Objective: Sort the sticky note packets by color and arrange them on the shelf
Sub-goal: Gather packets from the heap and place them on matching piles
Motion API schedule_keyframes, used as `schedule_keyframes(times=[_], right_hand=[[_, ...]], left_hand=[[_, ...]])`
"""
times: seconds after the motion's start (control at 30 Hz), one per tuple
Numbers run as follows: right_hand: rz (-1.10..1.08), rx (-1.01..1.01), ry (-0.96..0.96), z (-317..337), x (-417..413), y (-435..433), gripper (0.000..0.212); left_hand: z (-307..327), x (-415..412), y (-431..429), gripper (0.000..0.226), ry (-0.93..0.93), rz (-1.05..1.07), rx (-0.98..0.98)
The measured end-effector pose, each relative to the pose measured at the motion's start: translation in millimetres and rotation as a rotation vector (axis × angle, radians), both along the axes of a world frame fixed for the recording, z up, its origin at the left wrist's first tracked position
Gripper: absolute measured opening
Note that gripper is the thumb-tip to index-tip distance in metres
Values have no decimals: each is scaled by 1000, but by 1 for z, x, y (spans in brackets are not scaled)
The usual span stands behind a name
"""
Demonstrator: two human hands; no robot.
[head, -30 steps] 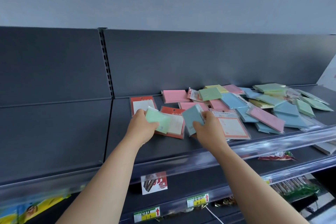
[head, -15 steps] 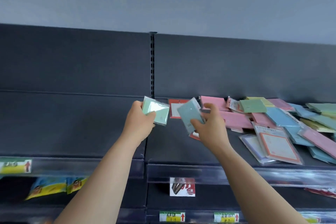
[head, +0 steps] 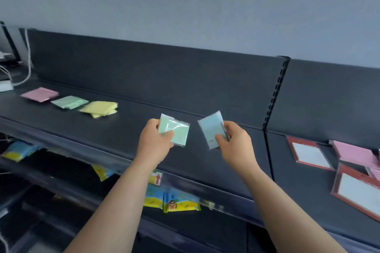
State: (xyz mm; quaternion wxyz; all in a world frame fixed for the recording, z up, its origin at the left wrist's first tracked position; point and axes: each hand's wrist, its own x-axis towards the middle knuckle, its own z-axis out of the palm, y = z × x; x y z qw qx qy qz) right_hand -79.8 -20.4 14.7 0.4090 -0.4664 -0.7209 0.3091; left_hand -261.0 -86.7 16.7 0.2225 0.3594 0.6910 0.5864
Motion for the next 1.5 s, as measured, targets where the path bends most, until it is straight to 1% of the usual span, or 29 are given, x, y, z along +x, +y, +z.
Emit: schedule_keyframes(times=[0.17,0.3,0.4,0.57,0.77,1.0,1.13,1.27,1.37,1.43,1.5], right_hand=[[91,-17,10,1,-109,-15,22],[121,-39,4,3,-186,-27,16],[142,-58,10,2,-233,-34,13],[170,-80,-22,-2,-288,-29,10],[222,-84,-37,-2,-337,-4,14],[255,-79,-46,-1,-385,27,13],[242,-84,-69,-3,-402,42,11],[199,-110,-41,-5,-415,54,12],[142,-132,-40,-7,-419,58,10],[93,-134,-42,-7,-422,59,10],[49,-135,-36,-8,-423,61,10]], left_hand=[[0,-108,-30,22,40,101,-48],[0,-186,-50,23,70,153,-84],[-3,-236,-58,24,111,177,-100],[-9,-290,-57,22,86,220,-89],[-16,-332,-42,22,51,268,-70],[-15,-384,-13,20,82,348,-55],[-12,-411,10,14,151,383,-105],[-12,-439,37,13,206,347,-118],[-18,-458,56,18,276,325,-197],[-27,-472,66,19,337,309,-295],[-36,-480,72,23,436,297,-423]])
